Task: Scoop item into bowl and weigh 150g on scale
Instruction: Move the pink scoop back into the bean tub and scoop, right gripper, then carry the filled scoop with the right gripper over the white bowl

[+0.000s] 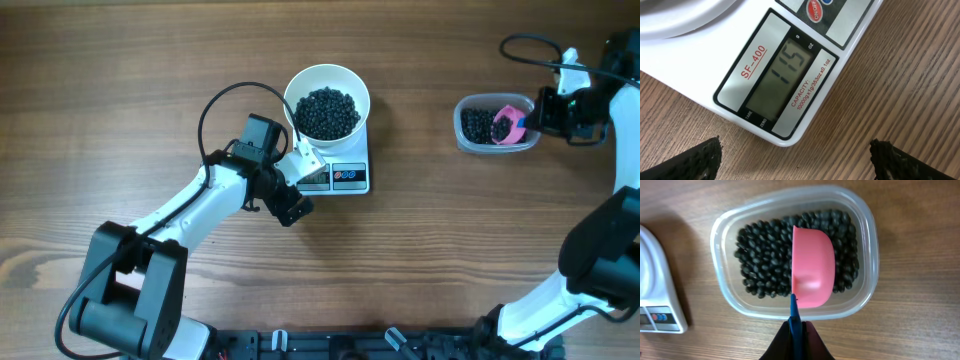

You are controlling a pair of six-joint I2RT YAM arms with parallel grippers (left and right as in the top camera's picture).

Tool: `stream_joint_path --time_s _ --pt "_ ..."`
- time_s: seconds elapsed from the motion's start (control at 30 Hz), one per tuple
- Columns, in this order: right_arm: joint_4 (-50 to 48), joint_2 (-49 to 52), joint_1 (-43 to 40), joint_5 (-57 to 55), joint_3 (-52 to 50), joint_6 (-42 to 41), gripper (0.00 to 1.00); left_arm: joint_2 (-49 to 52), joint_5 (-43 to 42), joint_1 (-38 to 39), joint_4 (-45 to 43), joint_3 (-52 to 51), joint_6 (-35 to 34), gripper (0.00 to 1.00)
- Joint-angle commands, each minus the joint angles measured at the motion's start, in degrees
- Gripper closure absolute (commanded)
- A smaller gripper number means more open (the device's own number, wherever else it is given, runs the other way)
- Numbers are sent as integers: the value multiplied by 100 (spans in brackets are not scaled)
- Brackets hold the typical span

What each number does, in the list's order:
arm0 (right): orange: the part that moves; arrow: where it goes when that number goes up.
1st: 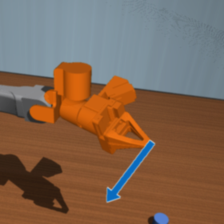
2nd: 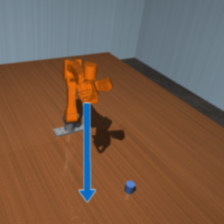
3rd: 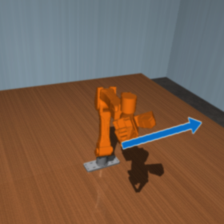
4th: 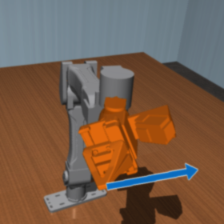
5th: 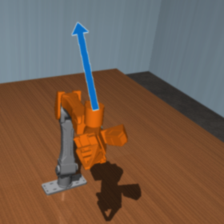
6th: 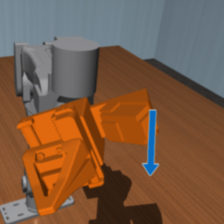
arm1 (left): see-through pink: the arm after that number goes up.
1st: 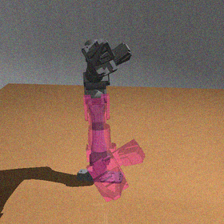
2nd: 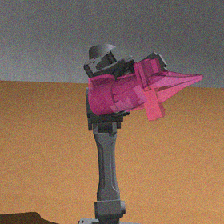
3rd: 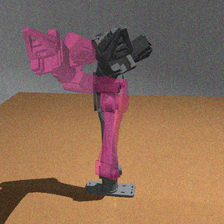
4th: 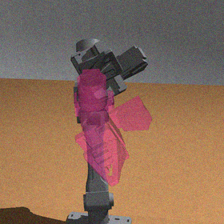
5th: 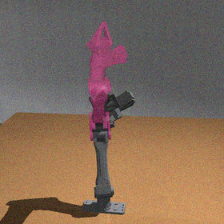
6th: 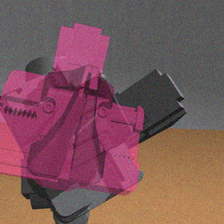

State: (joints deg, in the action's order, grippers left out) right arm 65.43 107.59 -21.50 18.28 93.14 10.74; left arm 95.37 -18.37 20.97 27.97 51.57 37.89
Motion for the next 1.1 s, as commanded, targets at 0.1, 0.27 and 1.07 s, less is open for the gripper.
stream_joint_path --time_s 0.1,0.27,1.07 --pt "-59 -278 -192 702 105 131 96 44 -111 4 -15 -26 90 0" --pt "-63 -278 -278 909 105 131 96 44 -111 4 -15 -26 90 0" --pt "22 -284 -291 1143 304 280 96 44 -111 2 -15 -26 90 0"
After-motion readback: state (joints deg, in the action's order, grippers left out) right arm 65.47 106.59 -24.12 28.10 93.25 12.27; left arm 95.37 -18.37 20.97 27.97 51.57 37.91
